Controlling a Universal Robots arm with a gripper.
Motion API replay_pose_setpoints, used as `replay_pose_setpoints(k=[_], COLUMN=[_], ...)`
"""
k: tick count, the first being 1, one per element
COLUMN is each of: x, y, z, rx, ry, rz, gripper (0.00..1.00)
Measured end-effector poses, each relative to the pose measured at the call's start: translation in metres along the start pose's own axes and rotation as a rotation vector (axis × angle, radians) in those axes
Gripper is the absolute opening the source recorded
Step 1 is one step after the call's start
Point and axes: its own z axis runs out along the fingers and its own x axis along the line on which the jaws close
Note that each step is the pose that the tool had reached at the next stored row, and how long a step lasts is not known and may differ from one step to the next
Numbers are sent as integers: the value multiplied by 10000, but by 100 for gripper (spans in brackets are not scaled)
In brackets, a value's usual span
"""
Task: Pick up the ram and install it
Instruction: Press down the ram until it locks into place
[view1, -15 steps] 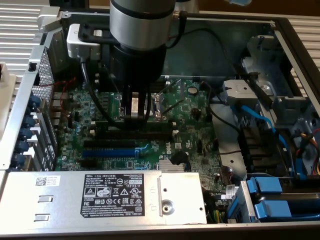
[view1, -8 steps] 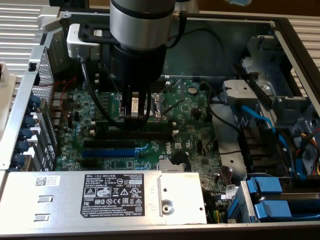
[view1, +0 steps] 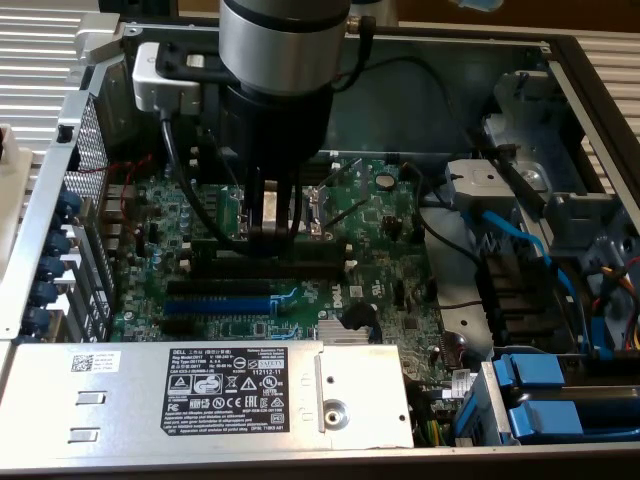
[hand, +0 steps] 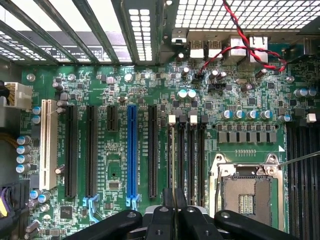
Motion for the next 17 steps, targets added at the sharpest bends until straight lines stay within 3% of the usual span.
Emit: replay_pose_setpoints(k=[7, 14, 17], x=[-2, -9, -9], y=[1, 14, 15], z=[-7, -7, -7], rx=[16, 130, 131], ry=[-1, 2, 3], rz=[0, -1, -2], gripper=[12, 12, 12])
